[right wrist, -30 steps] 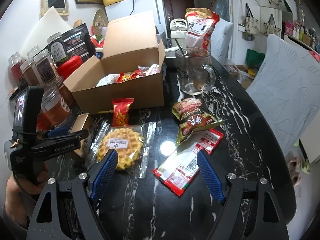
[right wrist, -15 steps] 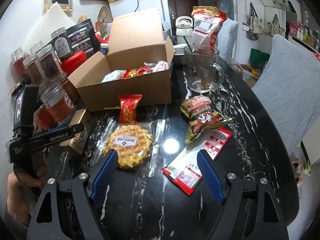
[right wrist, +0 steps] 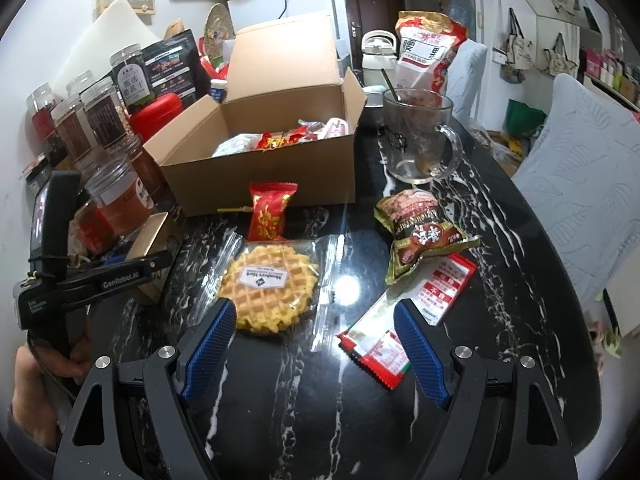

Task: Organize snacks
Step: 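Lower the left gripper onto the gold foil rectangular package and close it, then grasp the wrapped waffle with the right gripper while the left holds the gold package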

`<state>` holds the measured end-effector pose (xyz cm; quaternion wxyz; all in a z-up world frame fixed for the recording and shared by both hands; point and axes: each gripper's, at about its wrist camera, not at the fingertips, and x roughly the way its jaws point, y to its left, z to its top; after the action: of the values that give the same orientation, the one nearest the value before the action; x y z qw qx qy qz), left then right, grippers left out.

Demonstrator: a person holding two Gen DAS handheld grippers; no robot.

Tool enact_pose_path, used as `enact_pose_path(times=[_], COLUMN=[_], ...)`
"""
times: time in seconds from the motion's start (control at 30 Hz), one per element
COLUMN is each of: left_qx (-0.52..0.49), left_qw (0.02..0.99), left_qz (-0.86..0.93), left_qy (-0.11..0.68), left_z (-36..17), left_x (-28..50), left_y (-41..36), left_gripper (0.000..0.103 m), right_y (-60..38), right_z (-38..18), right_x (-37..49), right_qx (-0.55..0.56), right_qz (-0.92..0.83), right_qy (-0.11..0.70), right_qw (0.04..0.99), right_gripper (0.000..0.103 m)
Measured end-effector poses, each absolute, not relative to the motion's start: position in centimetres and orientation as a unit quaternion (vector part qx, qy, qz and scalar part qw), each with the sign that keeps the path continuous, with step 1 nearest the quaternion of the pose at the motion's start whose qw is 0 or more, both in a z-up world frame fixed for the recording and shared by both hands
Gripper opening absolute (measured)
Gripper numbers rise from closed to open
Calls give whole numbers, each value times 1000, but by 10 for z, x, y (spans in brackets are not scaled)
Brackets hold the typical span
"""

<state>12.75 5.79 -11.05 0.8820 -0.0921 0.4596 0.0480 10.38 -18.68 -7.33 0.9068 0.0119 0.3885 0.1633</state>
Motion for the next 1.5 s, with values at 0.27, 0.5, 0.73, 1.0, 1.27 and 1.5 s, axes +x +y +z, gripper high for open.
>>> enact_pose_path(times=[0.27,0.5,0.73,1.0,1.27,1.5], left_qx=[-50,-38,-40,-3,-7,-19], left_qw=[887,885,884,884,886,889], left_qz=[15,-21,-33,-18,-12,8], left_qy=[458,464,464,468,464,458], left_z=[-115,-116,-115,-117,-118,-118], left_x=[117,106,98,112,121,117], left_y=[31,12,11,-1,10,34], left_gripper=[42,39,39,43,46,46], right_y=[-197,-210,-210,-197,-168,-136], right_z=[-80,-88,-93,-100,-105,-114], right_x=[105,105,107,116,131,151], right_qx=[16,27,33,37,32,19], right_qz=[140,124,129,144,190,195], right_qy=[397,408,415,426,431,449], right_qw=[907,904,900,893,881,872], right_gripper=[82,82,82,94,103,103])
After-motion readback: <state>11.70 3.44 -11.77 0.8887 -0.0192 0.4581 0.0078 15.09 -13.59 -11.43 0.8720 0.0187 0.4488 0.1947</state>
